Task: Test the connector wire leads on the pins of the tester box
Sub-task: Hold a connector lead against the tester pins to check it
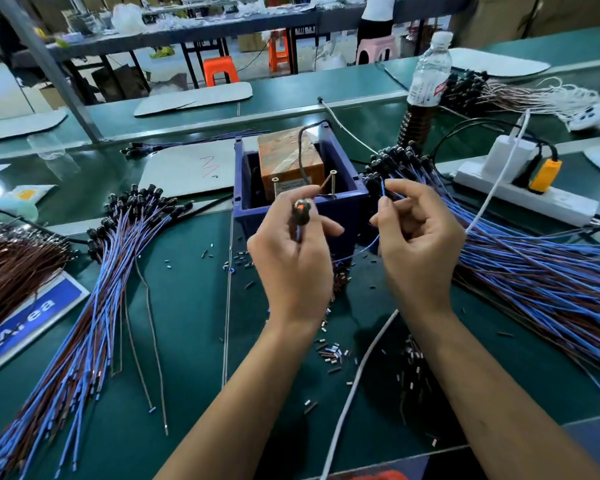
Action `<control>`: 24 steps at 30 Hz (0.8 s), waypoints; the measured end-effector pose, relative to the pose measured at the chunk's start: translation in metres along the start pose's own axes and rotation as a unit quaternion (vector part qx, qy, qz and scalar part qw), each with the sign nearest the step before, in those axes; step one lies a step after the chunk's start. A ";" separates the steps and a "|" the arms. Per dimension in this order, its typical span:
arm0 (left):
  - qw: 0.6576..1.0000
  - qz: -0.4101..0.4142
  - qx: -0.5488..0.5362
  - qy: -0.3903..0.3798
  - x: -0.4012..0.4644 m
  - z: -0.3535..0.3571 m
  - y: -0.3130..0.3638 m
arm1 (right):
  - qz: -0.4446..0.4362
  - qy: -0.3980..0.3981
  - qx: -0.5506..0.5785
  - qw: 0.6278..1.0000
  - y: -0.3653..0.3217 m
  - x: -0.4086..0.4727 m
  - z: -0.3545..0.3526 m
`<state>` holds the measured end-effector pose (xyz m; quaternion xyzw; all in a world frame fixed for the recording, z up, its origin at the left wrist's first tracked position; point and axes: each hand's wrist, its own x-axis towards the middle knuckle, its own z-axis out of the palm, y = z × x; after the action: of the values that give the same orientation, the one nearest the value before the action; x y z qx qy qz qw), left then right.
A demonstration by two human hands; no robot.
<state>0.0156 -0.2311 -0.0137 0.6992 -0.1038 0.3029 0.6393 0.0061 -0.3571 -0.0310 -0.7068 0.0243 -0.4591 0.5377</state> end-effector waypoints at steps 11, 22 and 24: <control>0.629 -0.542 -0.223 -0.511 -0.021 0.181 0.074 | 0.056 0.213 -0.185 0.958 0.006 0.057 -0.166; 0.694 -0.592 -0.323 -0.254 -0.022 0.255 0.055 | 0.081 -0.147 -0.362 0.917 0.006 0.065 -0.187; 0.681 -0.597 -0.378 -0.191 -0.008 0.249 0.050 | 0.095 -0.185 -0.322 0.924 0.006 0.063 -0.180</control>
<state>0.0554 -0.4794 0.0240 0.3543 0.1100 -0.3477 0.8611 -0.0760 -0.5257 0.0039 -0.9085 0.1379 -0.2345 0.3173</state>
